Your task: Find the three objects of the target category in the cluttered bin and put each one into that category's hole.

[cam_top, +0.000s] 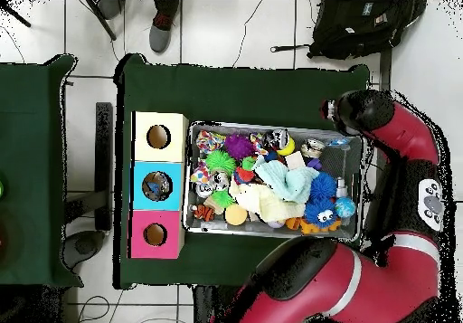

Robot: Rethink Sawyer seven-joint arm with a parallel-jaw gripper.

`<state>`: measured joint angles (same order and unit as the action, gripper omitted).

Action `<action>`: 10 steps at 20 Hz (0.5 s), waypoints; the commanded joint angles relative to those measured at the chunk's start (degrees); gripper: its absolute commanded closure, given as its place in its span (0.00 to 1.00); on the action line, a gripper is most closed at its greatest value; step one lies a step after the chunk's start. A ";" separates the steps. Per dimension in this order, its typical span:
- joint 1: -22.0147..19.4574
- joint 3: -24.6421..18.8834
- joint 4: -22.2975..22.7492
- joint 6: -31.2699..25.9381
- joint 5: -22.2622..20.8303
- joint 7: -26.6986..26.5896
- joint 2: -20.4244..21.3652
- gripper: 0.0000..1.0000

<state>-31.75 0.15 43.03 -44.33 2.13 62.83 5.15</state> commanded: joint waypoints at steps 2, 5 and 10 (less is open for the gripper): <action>-1.79 0.99 9.00 -1.40 -0.33 12.15 -0.58 0.00; -3.52 0.94 14.90 1.24 -0.30 11.49 2.84 0.00; -3.42 4.17 18.49 -2.58 -0.72 12.63 5.94 0.00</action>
<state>-33.41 1.82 49.55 -43.99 2.16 62.83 6.05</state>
